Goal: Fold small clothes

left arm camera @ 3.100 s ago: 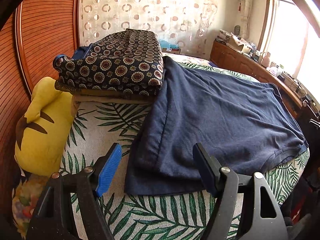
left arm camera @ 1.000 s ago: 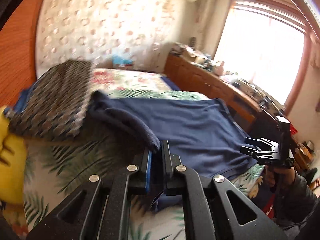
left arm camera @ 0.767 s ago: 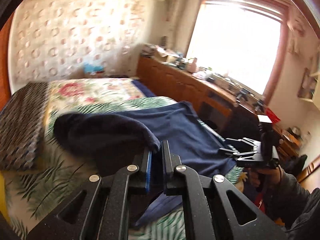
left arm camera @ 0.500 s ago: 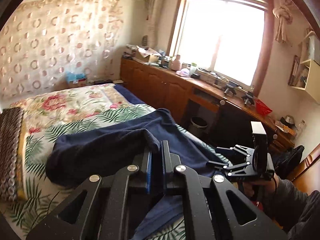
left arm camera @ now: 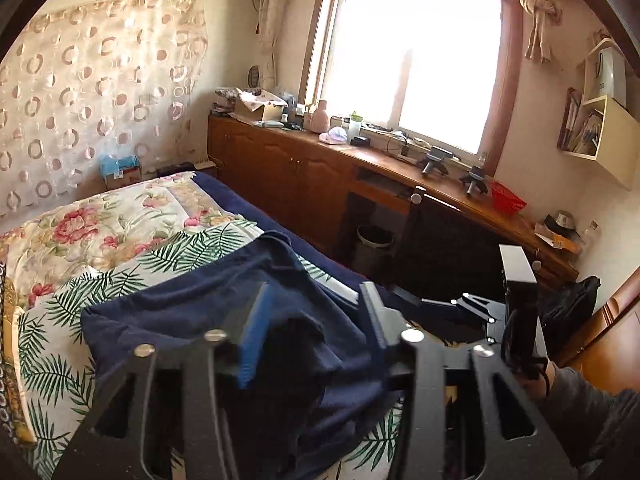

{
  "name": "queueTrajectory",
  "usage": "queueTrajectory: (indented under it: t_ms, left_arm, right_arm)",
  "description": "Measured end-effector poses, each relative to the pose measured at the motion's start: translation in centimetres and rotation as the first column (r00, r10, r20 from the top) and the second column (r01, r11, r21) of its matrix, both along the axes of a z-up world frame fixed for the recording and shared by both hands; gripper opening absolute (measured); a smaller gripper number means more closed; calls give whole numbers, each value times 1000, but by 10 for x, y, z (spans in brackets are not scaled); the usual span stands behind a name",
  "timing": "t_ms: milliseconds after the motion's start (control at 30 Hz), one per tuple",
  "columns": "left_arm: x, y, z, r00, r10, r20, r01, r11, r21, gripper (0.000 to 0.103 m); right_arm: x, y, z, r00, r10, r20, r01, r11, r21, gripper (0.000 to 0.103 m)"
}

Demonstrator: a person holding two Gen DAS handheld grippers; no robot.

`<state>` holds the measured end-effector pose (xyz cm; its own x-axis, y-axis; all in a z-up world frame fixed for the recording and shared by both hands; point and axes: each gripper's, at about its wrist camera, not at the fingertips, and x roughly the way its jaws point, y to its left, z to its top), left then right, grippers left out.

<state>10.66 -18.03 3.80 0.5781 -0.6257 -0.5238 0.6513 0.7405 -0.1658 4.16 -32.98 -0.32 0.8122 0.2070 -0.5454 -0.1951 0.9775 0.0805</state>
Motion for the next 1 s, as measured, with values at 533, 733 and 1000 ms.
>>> queueTrajectory:
  t_ms: [533,733,1000]
  left_arm:
    - [-14,97,-41,970,243,1,-243,968,65,62]
    - [-16,128,-65,943,331,-23,-328,940,93,62]
    - [-19,147,-89,930,362,-65,-356,930,88,62]
  right_arm:
    - [43,40,0,991,128,-39,-130,990,-55,77]
    - [75,78,-7,963,248,-106,-259,961,-99,77]
    - [108,93,-23,947,268,-179,-300,936,-187,53]
